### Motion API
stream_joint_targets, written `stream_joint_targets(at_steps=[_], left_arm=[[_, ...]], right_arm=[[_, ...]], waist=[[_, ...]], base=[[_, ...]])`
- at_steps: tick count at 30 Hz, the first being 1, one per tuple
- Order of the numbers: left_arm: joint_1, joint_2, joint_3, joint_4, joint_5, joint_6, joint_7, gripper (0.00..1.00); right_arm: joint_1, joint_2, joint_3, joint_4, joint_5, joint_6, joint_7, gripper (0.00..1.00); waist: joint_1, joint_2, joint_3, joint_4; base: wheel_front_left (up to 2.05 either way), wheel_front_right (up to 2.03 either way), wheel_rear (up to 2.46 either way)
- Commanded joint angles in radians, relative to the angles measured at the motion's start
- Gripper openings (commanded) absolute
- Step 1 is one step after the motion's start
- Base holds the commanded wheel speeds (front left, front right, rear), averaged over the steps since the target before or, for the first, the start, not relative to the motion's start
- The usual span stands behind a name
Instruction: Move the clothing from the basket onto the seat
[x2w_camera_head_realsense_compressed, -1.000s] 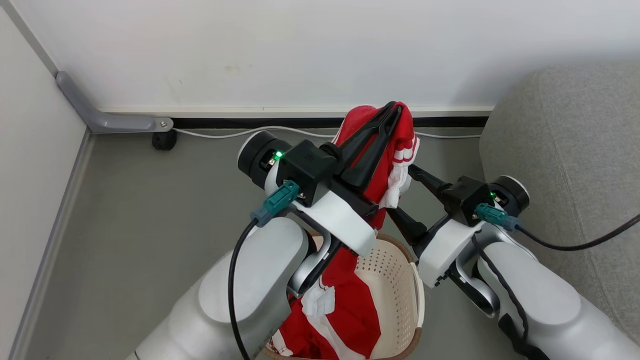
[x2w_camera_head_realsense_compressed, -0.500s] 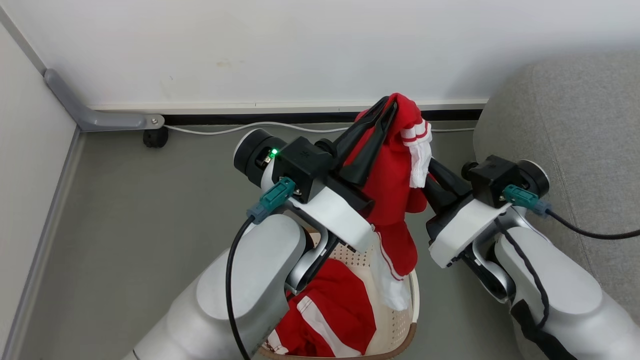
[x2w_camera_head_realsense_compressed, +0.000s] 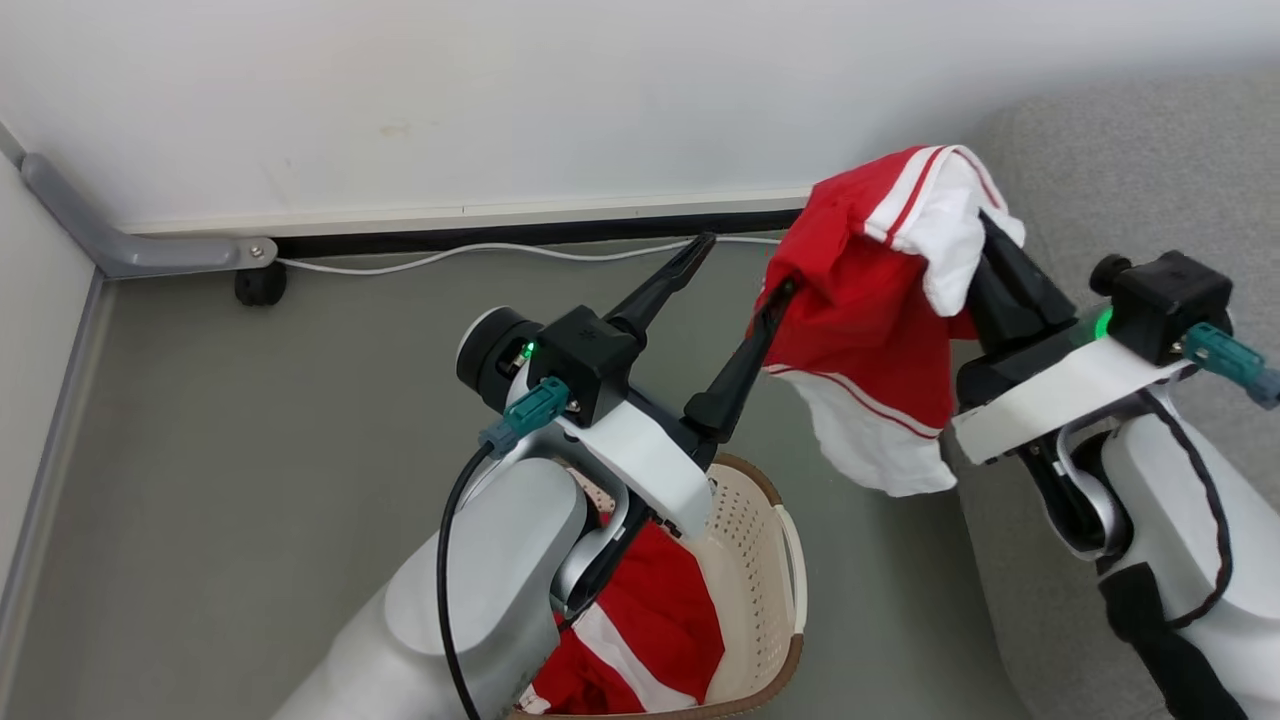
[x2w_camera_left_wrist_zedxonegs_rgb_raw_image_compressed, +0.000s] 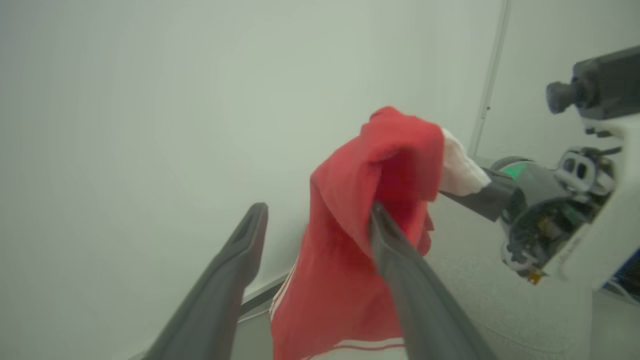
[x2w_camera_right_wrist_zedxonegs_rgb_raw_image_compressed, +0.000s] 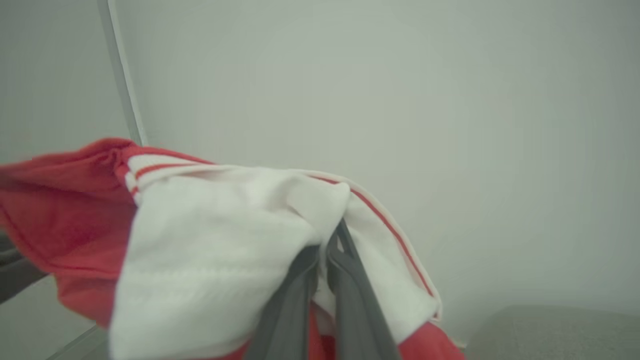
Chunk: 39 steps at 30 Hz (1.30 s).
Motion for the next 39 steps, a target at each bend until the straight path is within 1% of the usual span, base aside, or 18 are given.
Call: stream_joint_targets(at_steps=[1, 8, 16, 23, 24, 33, 39], left_arm=[[-0.005, 0.01, 0.036, -0.017, 0.005, -0.014, -0.005, 1.0], [0.034, 0.01, 0.039, 0.005, 0.029, -0.06, -0.005, 1.0], [0.069, 0.01, 0.04, 0.04, 0.047, -0.097, -0.005, 1.0], [0.09, 0.01, 0.049, 0.058, 0.046, -0.114, -0.005, 1.0], [0.09, 0.01, 0.049, 0.058, 0.046, -0.114, -0.005, 1.0], [0.121, 0.01, 0.064, 0.06, 0.049, -0.12, -0.005, 1.0], [0.14, 0.01, 0.07, 0.05, 0.054, -0.12, -0.005, 1.0]], right_arm=[[0.014, -0.009, -0.022, -0.039, -0.01, 0.004, -0.006, 0.0], [0.027, -0.025, -0.145, -0.072, -0.022, 0.004, -0.006, 0.0], [0.034, -0.034, -0.224, -0.091, -0.026, 0.004, -0.006, 0.0], [0.035, -0.043, -0.246, -0.101, -0.026, 0.004, -0.006, 0.0], [0.035, -0.043, -0.246, -0.101, -0.026, 0.004, -0.006, 0.0], [0.046, -0.048, -0.259, -0.107, -0.024, 0.004, -0.006, 0.0], [0.057, -0.06, -0.273, -0.116, -0.019, 0.004, -0.006, 0.0]], waist=[[0.0, 0.0, -0.001, -0.014], [0.0, 0.0, -0.008, -0.074], [0.0, 0.0, -0.021, -0.175], [0.0, 0.0, -0.028, -0.28], [0.0, 0.0, -0.028, -0.28], [0.0, 0.0, -0.043, -0.409], [0.0, 0.0, -0.041, -0.478]], base=[[0.0, 0.0, 0.0], [0.0, 0.0, 0.0], [0.0, 0.0, 0.0], [0.0, 0.0, 0.0], [0.0, 0.0, 0.0], [0.0, 0.0, 0.0], [0.0, 0.0, 0.0]])
